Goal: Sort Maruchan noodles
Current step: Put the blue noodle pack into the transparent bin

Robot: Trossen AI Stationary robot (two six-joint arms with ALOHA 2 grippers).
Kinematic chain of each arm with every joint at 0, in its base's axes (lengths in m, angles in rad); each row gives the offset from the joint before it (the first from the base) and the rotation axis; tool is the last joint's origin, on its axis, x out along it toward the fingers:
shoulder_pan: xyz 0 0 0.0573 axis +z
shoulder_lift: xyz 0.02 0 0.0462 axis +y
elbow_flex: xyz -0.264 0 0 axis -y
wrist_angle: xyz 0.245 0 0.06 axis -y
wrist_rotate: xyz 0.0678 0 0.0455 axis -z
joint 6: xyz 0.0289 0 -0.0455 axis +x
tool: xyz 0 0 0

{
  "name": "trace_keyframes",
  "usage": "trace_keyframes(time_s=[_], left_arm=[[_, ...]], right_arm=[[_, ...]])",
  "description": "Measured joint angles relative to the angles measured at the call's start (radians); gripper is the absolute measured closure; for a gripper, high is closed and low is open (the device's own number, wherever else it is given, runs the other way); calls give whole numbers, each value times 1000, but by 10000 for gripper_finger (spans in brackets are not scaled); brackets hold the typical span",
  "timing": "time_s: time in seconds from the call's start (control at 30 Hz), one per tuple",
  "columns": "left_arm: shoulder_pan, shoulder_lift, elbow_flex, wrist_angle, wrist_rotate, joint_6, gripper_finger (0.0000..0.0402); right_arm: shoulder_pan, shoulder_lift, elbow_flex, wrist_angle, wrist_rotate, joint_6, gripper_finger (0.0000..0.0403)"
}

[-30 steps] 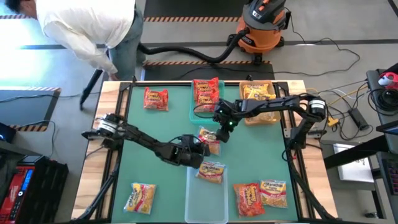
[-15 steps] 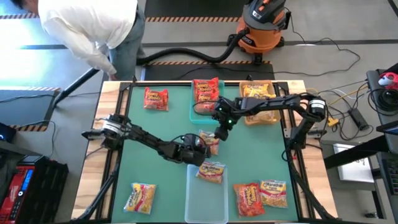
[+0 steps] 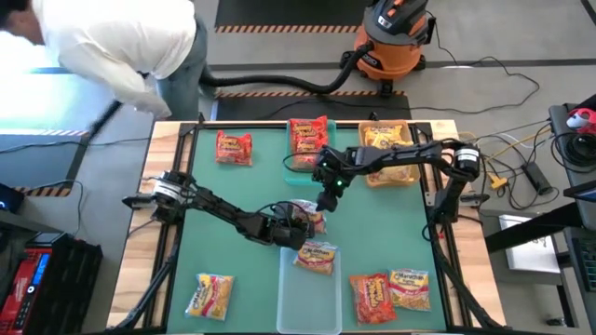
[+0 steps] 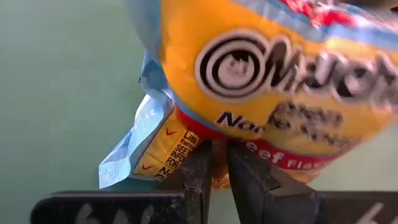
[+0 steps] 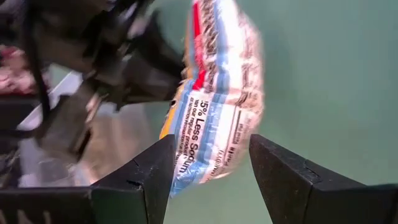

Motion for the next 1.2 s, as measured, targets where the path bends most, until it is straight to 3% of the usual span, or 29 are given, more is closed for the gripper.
trace_keyframes(time_s=[0.3, 0.5, 0.67, 0.8, 1.2], left_arm=[[0, 0, -1, -3, 0, 0, 365], [0, 1, -1, -2, -1, 0, 365], [0, 1, -2, -2, -1, 0, 365], [0, 1, -2, -2, -1, 0, 365], [0, 1, -3, 3, -2, 0, 365]], right_arm=[[4, 7, 0, 84, -26, 34, 206], [2, 5, 0, 97, 65, 37, 216], [3, 5, 0, 97, 44, 40, 221], [-1, 5, 0, 103, -40, 45, 192], [58, 29, 0, 120, 29, -49, 85]])
